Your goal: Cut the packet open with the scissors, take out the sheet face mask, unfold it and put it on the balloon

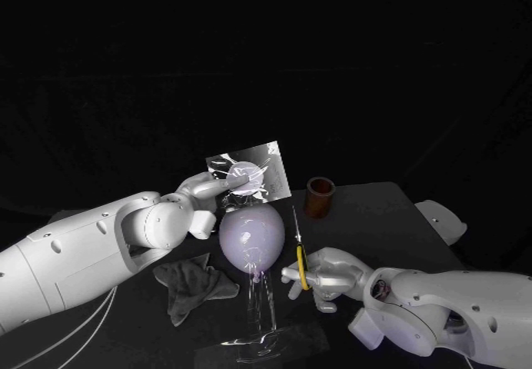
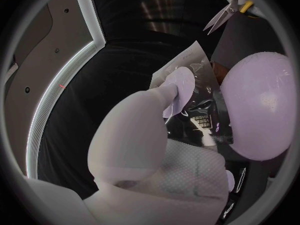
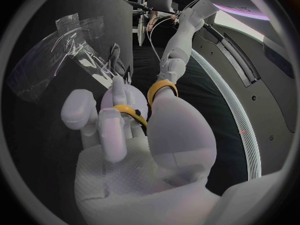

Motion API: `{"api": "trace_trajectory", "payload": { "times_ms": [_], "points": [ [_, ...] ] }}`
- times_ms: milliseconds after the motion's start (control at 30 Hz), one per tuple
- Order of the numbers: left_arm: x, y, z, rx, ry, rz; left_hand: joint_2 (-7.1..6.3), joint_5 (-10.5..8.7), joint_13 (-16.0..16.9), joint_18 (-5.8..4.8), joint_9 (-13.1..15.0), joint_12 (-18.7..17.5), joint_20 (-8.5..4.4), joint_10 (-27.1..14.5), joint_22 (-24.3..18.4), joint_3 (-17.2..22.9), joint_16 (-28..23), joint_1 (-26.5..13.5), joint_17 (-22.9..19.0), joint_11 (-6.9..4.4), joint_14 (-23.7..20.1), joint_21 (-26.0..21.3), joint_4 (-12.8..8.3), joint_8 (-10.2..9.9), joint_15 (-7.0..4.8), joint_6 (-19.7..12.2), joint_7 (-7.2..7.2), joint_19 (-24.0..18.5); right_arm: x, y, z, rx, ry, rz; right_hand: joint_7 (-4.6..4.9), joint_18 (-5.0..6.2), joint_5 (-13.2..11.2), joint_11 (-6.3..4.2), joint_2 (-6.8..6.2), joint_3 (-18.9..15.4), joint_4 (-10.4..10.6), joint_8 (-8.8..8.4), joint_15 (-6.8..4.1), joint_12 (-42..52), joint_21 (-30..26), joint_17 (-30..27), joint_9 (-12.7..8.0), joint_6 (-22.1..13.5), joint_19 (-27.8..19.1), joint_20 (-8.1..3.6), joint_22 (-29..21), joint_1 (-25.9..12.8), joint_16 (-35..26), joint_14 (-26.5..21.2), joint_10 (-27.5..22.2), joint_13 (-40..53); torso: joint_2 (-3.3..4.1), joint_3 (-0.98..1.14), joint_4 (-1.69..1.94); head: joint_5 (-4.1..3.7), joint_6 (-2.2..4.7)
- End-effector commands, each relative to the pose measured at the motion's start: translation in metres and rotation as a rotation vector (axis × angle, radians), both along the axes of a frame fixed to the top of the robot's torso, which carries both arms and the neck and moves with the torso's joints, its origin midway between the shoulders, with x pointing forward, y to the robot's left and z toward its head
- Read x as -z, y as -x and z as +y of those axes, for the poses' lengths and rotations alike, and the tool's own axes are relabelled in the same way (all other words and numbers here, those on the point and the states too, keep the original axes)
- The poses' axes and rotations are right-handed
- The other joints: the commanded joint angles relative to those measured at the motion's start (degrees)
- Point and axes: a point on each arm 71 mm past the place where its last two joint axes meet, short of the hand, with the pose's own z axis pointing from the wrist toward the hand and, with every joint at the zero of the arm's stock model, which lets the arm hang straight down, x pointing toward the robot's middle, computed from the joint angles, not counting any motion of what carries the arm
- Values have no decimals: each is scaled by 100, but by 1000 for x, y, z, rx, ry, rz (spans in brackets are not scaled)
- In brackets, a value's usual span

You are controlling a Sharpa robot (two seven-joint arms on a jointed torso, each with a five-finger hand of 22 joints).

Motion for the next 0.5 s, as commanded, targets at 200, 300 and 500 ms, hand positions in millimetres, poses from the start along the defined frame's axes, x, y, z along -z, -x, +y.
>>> {"api": "trace_trajectory", "payload": {
  "times_ms": [200, 300, 500],
  "points": [
    [-3, 2, -7, 45, 15, -2, 47, 36, 10, 69, 296, 24, 11, 56, 6, 30, -23, -5, 5, -13, 31, 26, -15, 31, -10, 36, -4, 42, -1, 2, 3, -29, -8, -6, -16, 53, 11, -137, 80, -87, -1, 41, -45, -30, 50, 11, -10, 71, 5, -51, 106, 31, 12, 244, 156, -24, 2, -3, 5, 8, -9],
    [-3, 4, -9, 60, 17, -3, 47, 36, 10, 69, 296, 24, 11, 56, 6, 30, -23, -5, 5, -13, 31, 26, -15, 31, -10, 36, -4, 42, -1, 2, 4, -31, -10, -6, -19, 51, 11, -140, 98, -105, -2, 47, -48, -39, 57, 18, -15, 80, 9, -55, 110, 42, 16, 247, 159, -32, 3, -3, 5, 8, -14],
    [-3, 4, -10, 76, 14, -4, 44, 36, 10, 69, 302, 25, 9, 60, 7, 33, -22, -11, 7, -14, 36, 30, -21, 34, -12, 37, -5, 46, -2, 3, 5, -35, -14, -10, -21, 55, 10, -141, 124, -134, -5, 54, -50, -59, 33, -10, -24, 91, -4, -60, 99, 60, 0, 240, 154, -45, -5, 0, -4, 9, -16]
  ]
}}
